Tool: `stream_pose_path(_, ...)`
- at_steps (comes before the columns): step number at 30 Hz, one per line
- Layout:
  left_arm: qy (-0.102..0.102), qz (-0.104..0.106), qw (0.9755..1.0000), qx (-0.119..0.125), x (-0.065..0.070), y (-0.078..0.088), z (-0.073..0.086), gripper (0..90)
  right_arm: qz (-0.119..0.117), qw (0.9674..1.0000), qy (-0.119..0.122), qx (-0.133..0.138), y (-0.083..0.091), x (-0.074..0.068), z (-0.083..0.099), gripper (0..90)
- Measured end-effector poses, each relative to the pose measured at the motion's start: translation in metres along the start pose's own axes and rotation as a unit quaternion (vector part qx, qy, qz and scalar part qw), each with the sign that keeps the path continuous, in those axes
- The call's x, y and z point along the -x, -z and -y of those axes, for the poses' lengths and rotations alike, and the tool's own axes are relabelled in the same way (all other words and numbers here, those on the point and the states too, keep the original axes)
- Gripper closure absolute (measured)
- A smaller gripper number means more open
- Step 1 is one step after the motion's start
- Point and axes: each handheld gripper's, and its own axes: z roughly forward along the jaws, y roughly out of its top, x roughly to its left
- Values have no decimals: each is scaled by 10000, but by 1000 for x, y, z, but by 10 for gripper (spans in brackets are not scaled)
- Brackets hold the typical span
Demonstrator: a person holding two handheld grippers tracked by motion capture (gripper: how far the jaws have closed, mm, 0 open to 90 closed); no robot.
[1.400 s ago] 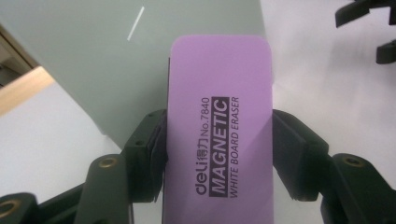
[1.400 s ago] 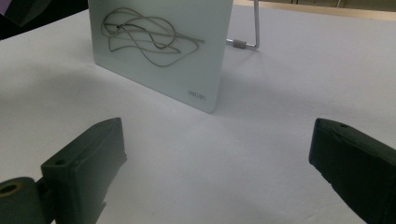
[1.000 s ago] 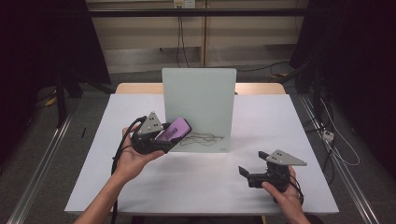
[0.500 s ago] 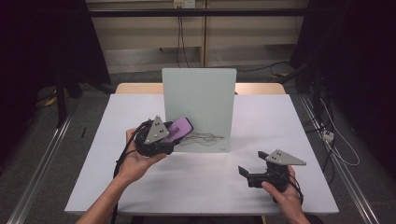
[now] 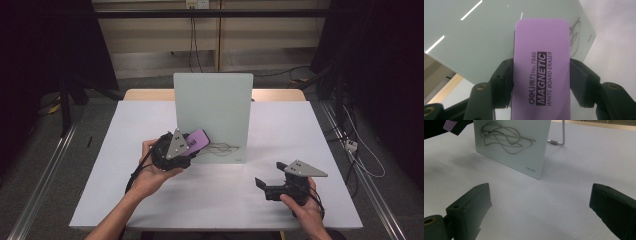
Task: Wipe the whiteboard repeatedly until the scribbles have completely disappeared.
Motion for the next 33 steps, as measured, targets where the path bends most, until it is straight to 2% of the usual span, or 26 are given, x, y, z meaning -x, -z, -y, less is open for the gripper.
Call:
stream_pose_path(2,-46,-26,10000,-30,1,-2,1,409,-3,10000,-5,-2,0,0,0,36)
stream_pose_path(5,22,-30,10000,-42,0,-7,3,409,-14,10000,-8,-11,0,0,0,36)
stream_pose_path(10,-78,-30,9999,-130,1,-13,5,410,-2,10000,-10,-4,0,0,0,36)
stream_pose_path(17,33,41,9997,-251,3,-17,7,411,-7,10000,-9,7,0,0,0,36)
stream_pose_path(27,62,35,9996,-288,6,-21,8,411,-15,10000,-8,-9,0,0,0,36)
stream_pose_path(30,184,102,9995,-242,8,-23,10,409,-26,10000,-20,-19,0,-1,0,36)
stream_pose_path(33,154,107,9995,-262,9,-24,11,409,-20,10000,-12,-8,1,0,0,36)
